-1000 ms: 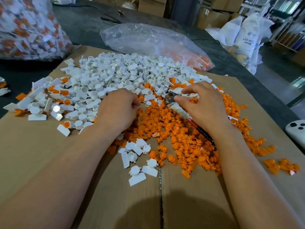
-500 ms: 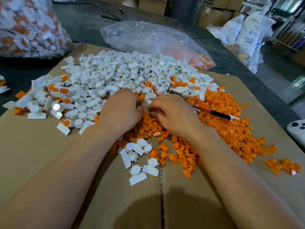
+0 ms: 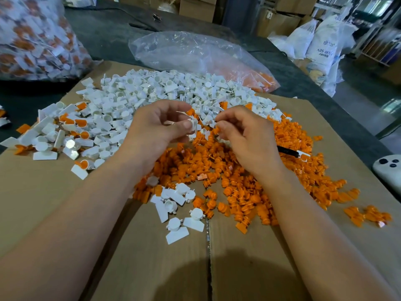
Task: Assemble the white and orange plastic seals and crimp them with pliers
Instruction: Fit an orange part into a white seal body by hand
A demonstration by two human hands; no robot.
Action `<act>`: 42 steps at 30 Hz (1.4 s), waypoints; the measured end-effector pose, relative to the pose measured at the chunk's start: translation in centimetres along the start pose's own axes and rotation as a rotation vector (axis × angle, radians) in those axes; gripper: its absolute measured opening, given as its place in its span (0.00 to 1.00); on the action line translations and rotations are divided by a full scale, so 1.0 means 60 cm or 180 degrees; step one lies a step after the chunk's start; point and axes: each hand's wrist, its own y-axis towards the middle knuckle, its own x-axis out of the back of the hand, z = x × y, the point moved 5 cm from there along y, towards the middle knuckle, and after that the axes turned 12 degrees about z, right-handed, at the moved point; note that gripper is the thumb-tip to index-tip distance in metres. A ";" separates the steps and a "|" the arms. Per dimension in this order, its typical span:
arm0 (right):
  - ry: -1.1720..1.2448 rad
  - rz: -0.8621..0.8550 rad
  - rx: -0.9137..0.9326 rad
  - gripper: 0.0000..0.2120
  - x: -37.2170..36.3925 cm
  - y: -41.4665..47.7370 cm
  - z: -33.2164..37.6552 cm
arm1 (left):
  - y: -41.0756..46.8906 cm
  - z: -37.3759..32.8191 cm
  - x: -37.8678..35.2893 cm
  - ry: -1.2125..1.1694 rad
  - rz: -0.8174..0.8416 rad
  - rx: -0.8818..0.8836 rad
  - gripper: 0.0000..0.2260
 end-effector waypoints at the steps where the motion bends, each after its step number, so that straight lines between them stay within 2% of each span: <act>1: 0.0212 -0.0021 -0.0062 0.09 0.002 0.000 -0.003 | 0.000 0.000 -0.002 -0.0143 0.0078 0.0017 0.12; 3: 0.0472 -0.0007 -0.0093 0.14 0.002 -0.001 -0.003 | -0.001 0.001 -0.007 -0.0377 0.0214 0.0050 0.14; 6: 0.0612 -0.0028 -0.0028 0.16 0.000 -0.005 0.006 | -0.004 0.000 -0.013 -0.0478 0.0347 0.0072 0.14; 13: 0.0660 -0.0070 0.0189 0.16 -0.003 -0.009 0.019 | -0.006 -0.004 -0.018 -0.0089 0.0436 -0.0051 0.13; 24: 0.0550 0.0010 0.0336 0.16 -0.008 -0.010 0.023 | -0.006 0.000 -0.022 -0.0114 0.0487 -0.0106 0.15; 30: 0.0314 0.0000 0.0454 0.08 -0.010 -0.012 0.027 | -0.011 -0.003 -0.029 -0.0194 0.0512 -0.0188 0.12; 37: 0.0583 0.0169 0.0364 0.16 -0.010 -0.009 0.026 | -0.014 -0.001 -0.031 -0.0317 0.0479 -0.0342 0.12; 42: 0.0700 0.0111 0.0447 0.14 -0.008 -0.012 0.031 | -0.017 -0.002 -0.031 -0.0407 0.0487 -0.0404 0.13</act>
